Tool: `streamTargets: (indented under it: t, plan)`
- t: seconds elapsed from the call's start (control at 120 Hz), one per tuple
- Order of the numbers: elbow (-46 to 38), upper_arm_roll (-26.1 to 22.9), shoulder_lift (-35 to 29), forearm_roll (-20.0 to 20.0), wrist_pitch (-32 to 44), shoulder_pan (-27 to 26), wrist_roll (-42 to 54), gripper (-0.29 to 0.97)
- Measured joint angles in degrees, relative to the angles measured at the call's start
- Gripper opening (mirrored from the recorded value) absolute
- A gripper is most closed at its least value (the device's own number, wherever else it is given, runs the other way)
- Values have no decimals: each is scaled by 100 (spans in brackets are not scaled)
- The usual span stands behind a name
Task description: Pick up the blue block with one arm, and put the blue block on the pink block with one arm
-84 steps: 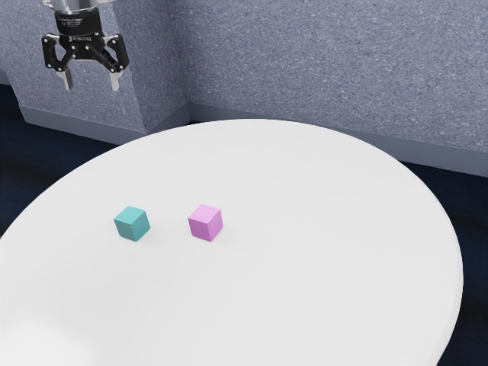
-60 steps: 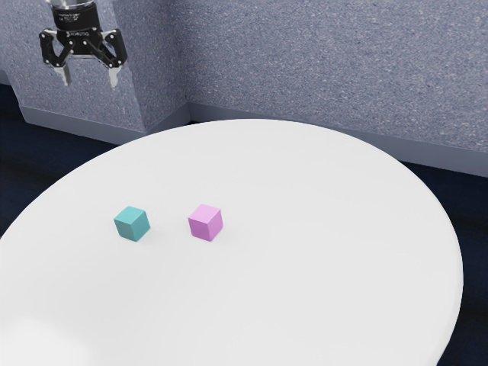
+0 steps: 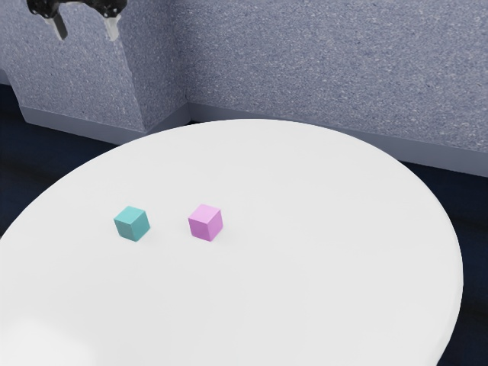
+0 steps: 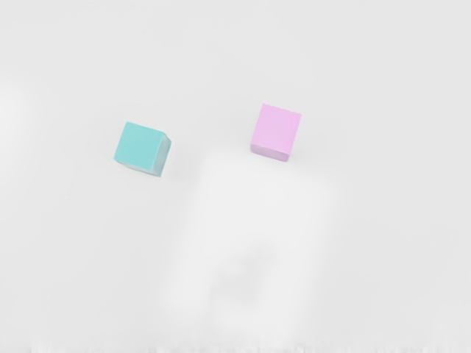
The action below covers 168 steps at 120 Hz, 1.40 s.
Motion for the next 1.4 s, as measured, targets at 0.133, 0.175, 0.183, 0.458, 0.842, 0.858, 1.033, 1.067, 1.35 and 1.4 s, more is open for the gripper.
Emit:
streamTargets:
  t: [0.133,0.175,0.183,0.458,0.842,0.858,1.033,1.067,1.35,1.4]
  plan:
    - [-1164,59,-175,-93,224,70,-77,68]
    - [-1771,206,-368,-178,382,10,-101,68]
    - [-1912,238,-427,-193,421,5,-105,68]
    - [-6893,1496,-3023,-767,1962,222,-234,68]
    - [-8205,2136,-1850,175,5356,225,795,68]
    - [-8167,2144,-1774,181,5465,224,904,68]
    - [-7771,2123,-1305,182,5833,223,2198,68]
    - [-7739,2108,-1202,182,5853,221,2442,68]
    - [-6797,1870,135,-895,6239,88,4004,68]
    - [-6663,1867,276,-983,6281,48,4167,68]
